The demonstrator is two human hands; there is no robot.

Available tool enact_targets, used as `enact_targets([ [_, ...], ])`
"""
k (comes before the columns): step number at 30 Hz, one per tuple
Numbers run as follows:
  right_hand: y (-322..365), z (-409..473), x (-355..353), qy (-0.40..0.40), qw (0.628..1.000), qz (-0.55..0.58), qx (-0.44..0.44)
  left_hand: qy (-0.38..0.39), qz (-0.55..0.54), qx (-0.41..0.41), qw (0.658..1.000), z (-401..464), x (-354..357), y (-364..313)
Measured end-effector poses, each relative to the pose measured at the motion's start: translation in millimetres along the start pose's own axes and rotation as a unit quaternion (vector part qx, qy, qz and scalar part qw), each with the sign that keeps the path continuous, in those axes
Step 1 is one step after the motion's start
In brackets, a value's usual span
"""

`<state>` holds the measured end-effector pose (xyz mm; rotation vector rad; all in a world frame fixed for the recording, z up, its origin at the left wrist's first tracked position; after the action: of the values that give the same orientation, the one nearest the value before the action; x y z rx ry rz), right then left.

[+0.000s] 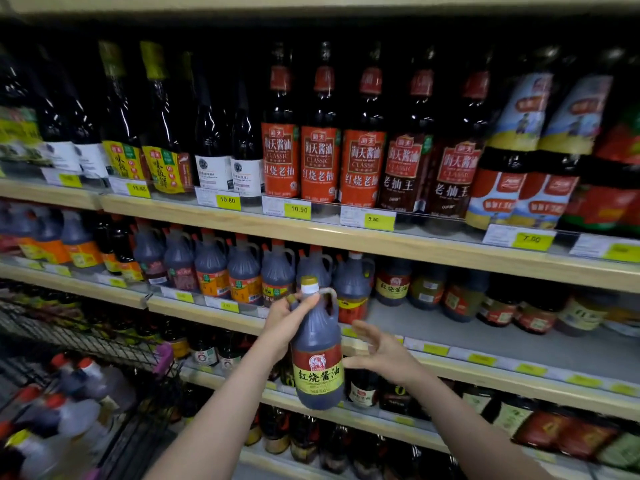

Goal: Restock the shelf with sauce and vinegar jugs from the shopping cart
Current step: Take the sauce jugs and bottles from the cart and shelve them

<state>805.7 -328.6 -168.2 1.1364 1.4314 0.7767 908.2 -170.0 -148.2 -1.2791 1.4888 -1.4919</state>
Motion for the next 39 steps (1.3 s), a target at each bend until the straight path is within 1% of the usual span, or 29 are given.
enact_targets([
  [2,6,-13,16,0.018,1.0,0.005,-0.012,0.019,0.006,0.019,1.0,-14,15,-8],
  [6,7,-30,15,-0.033,0.999,0.042,-0.011,0.051,0.01,0.038,0.998,-38,44,-20],
  [8,4,-40,6,-0.044,0.997,0.068,0.0,0.067,0.025,0.044,0.996,-45,52,-23],
  [11,0,-53,-8,-0.065,0.994,0.092,0.012,0.13,0.037,0.026,0.991,-54,44,-15],
  [13,-4,-58,-19,-0.087,0.991,0.099,0.016,0.178,0.103,0.003,0.979,-64,35,8],
  [15,-5,-62,-27,-0.109,0.989,0.095,0.017,0.229,0.185,-0.012,0.956,-79,38,35],
  [16,-5,-64,-30,-0.119,0.988,0.094,0.016,0.246,0.206,-0.016,0.947,-85,44,48],
  [17,-5,-65,-32,-0.129,0.987,0.096,0.015,0.247,0.216,-0.016,0.945,-88,50,58],
  [20,-7,-68,-34,-0.148,0.983,0.105,0.012,0.204,0.225,0.004,0.953,-86,61,69],
  [25,-23,-69,-42,-0.123,0.988,0.09,0.029,0.22,0.243,0.006,0.945,-74,69,82],
  [28,-32,-66,-55,-0.151,0.984,0.085,0.029,0.208,0.241,0.037,0.947,-66,80,90],
  [30,-33,-59,-64,-0.176,0.98,0.094,0.012,0.208,0.246,0.062,0.945,-57,91,87],
  [33,-26,-44,-76,-0.218,0.97,0.099,-0.043,0.205,0.283,0.103,0.931,-31,99,77],
  [34,-24,-38,-80,-0.231,0.966,0.095,-0.06,0.193,0.308,0.127,0.923,-20,98,77],
  [35,-23,-30,-83,-0.244,0.963,0.089,-0.073,0.18,0.355,0.153,0.905,-8,95,77],
  [36,-22,-23,-86,-0.252,0.961,0.081,-0.085,0.164,0.404,0.175,0.883,3,91,78],
  [39,-27,1,-91,-0.267,0.956,0.057,-0.11,0.12,0.529,0.2,0.816,30,69,88],
])
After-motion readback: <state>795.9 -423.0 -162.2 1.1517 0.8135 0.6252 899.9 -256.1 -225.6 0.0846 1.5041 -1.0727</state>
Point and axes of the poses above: each hand's wrist, its own z-axis towards the middle knuckle, its own x-axis out of the palm, y = z × x, the point moved 4 cm from there along z, towards the middle knuckle, and after that the axes turned 1 degree about -y, right-handed, at the moved point
